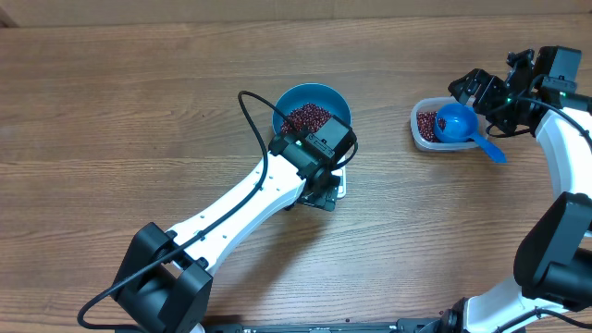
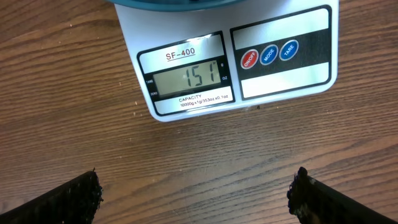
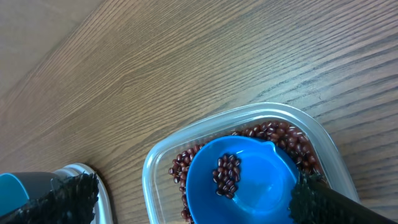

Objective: Scoop item into bowl and weigh 150g on scale

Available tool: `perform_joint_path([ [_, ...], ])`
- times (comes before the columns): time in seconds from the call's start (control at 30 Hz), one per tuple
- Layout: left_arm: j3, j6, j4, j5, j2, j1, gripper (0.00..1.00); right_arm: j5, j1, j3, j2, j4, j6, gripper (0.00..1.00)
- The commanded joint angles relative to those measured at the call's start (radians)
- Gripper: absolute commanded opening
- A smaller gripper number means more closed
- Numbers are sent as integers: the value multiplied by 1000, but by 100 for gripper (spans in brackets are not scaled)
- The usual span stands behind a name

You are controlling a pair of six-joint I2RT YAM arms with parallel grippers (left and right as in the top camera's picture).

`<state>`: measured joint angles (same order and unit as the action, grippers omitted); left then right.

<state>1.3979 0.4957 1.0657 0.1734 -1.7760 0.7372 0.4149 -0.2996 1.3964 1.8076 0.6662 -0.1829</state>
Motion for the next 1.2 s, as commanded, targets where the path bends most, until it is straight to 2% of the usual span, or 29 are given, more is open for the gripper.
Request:
perform_joint_path([
  [0.0,-5,13,0,17,27,-4,100,5,-2,-3,3,-3,0,100],
  [0.33,-5,16,-5,19,28,-4,99,5,-2,-3,3,-4,0,100],
  [0.53,-5,119,15,17,38,-5,100,5,-2,-3,3,-4,0,100],
  [0.87,13,102,-24,17,130,-51,99,5,-2,-3,3,-4,0,100],
  [1.17,13,103,-61,18,134,-141,99,5,-2,-3,3,-4,0,100],
])
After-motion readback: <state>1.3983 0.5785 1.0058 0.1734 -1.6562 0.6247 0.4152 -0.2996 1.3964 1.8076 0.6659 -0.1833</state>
